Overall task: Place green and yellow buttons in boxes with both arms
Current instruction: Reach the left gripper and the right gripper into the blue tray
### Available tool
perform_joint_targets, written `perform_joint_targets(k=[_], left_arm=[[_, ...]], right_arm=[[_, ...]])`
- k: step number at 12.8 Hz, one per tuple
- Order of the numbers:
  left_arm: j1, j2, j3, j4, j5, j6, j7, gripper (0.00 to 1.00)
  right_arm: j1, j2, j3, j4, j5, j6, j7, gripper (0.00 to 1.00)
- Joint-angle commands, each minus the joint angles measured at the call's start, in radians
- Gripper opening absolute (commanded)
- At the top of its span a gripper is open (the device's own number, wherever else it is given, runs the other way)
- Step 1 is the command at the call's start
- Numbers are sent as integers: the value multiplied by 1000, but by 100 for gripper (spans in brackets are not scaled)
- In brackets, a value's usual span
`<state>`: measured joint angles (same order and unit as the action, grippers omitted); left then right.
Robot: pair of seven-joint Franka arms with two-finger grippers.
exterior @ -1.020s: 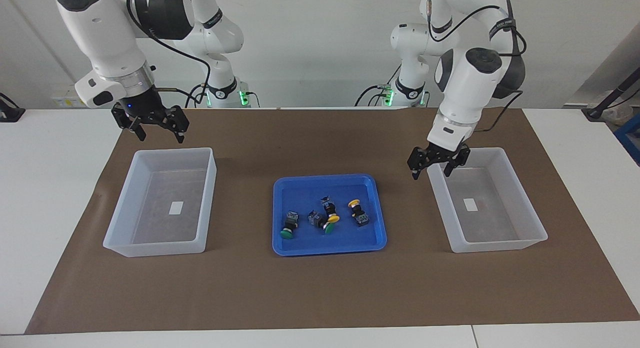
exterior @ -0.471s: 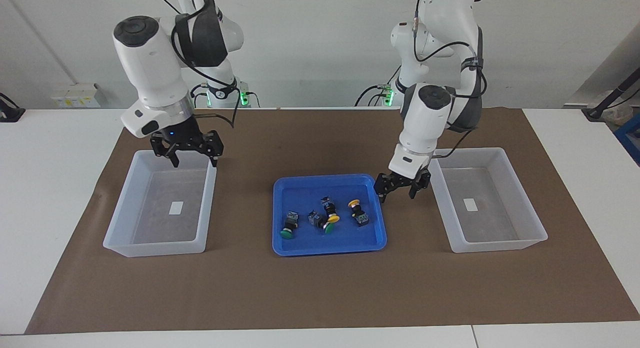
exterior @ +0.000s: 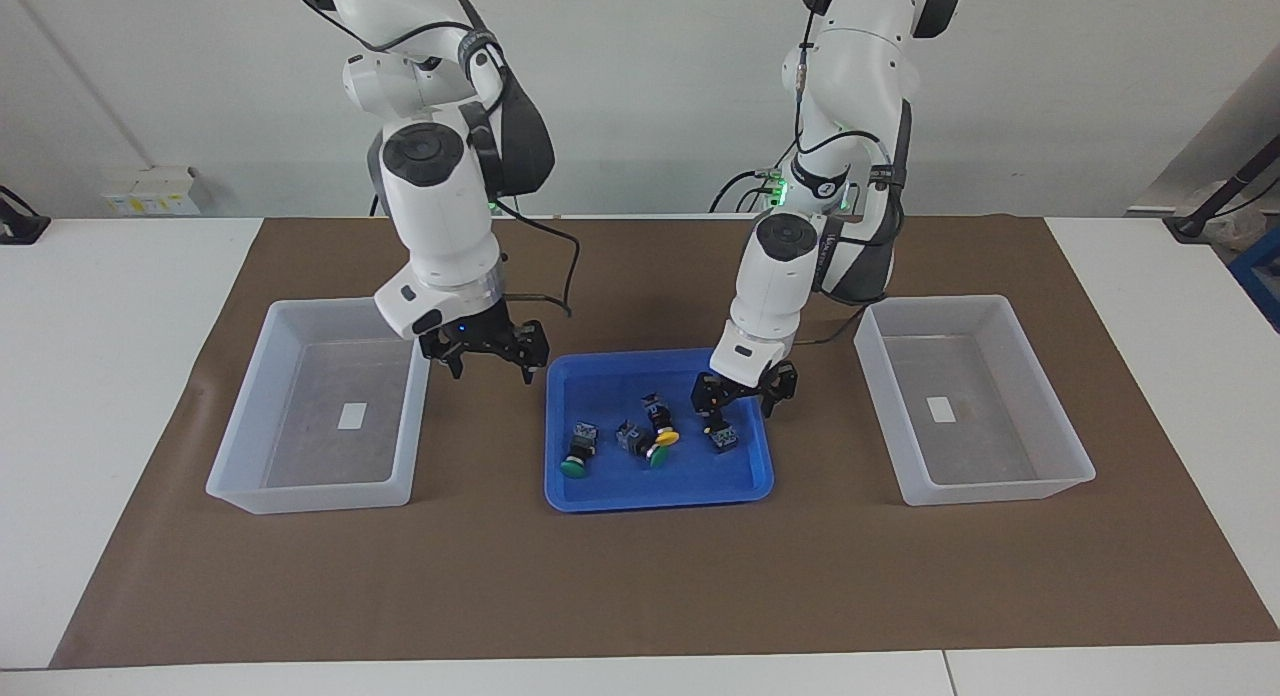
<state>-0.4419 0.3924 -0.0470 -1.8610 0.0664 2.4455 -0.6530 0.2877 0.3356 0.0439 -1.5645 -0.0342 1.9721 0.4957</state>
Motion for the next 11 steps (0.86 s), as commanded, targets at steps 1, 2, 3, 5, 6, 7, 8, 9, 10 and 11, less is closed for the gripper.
perform_joint_targets(k=[1, 2, 3, 5, 6, 7, 8, 9, 10, 11], left_arm=[[-17, 19, 15, 14, 29, 12, -20, 100], [-30, 23, 15, 13, 29, 21, -22, 100], [-32, 23, 13, 11, 29, 33, -22, 100], [-41, 40, 13, 6, 29, 62, -39, 100], [-47, 46, 13, 0, 29, 82, -43, 100], [-49, 46, 13, -3, 29, 86, -43, 100], [-49, 46, 13, -4, 29, 86, -43, 100], [-49, 46, 13, -9, 29, 89, -43, 100], [-51, 46, 13, -20, 29, 89, -45, 100], [-54, 43, 13, -32, 29, 92, -43, 100]], right_arm=[[21, 95, 2, 70, -32, 65, 79, 100], [36, 109, 2, 70, -33, 85, 107, 100], [65, 115, 1, 70, -35, 85, 127, 100], [74, 138, 2, 70, -64, 120, 183, 100], [80, 151, 2, 69, -75, 145, 220, 100], [93, 169, 2, 70, -81, 158, 240, 100], [106, 186, 2, 66, -81, 184, 265, 100], [119, 200, 2, 57, -81, 209, 297, 100], [122, 206, 2, 46, -84, 235, 319, 100], [125, 210, 2, 32, -82, 255, 323, 100]])
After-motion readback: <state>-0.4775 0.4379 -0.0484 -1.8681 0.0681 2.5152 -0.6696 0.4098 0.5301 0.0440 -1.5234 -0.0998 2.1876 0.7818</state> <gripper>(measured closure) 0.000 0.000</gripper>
